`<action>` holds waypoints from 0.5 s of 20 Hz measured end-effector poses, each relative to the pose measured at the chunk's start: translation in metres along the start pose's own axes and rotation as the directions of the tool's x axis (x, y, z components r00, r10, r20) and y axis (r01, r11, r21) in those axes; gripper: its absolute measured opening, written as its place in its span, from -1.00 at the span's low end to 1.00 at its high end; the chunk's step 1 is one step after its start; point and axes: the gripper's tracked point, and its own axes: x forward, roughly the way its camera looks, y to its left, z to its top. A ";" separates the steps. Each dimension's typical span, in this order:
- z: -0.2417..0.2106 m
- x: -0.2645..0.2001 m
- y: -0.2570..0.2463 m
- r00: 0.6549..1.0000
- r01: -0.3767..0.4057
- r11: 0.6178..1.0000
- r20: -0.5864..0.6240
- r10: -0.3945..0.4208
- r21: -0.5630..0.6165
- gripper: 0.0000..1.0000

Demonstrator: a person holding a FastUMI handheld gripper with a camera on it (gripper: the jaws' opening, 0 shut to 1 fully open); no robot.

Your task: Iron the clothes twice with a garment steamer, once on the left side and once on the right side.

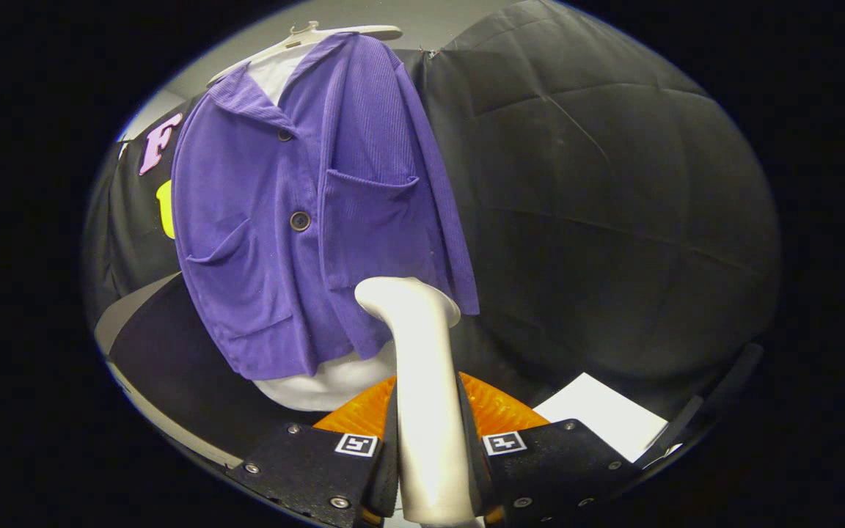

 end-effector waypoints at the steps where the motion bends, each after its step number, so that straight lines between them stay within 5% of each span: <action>1: 0.000 -0.006 0.005 1.000 -0.017 1.000 0.000 0.017 -0.002 -0.24; 10: 0.020 -0.087 0.081 0.959 -0.278 0.953 0.029 0.283 -0.117 -0.24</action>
